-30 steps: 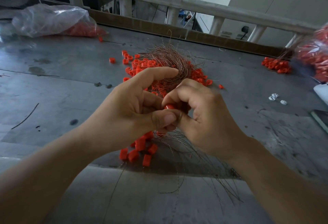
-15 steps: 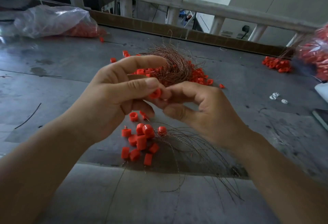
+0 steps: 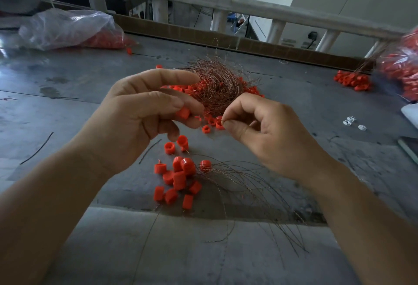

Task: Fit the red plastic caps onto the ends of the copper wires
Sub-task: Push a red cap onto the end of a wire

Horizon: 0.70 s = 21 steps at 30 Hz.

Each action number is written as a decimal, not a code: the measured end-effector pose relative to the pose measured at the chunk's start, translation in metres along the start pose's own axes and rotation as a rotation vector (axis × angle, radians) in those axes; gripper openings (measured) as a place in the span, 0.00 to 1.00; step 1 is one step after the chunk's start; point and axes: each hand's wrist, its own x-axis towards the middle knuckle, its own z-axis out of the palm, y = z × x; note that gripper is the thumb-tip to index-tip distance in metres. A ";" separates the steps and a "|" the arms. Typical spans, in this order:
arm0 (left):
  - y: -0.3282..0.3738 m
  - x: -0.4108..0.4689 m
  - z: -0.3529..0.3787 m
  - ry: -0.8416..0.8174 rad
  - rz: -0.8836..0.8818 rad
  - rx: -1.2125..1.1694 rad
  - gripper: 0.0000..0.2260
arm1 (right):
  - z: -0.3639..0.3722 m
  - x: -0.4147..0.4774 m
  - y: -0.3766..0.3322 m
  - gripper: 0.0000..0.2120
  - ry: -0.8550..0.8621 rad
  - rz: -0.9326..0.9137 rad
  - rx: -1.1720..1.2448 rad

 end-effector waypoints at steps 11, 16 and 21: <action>-0.026 0.016 -0.008 0.412 0.016 0.665 0.14 | 0.015 -0.002 0.012 0.03 -0.312 0.128 -0.283; -0.045 0.025 -0.016 0.281 0.048 1.157 0.12 | 0.013 -0.003 0.011 0.03 -0.304 0.137 -0.271; -0.060 0.034 -0.023 0.094 -0.073 1.357 0.19 | 0.009 -0.002 0.014 0.03 -0.271 0.163 -0.239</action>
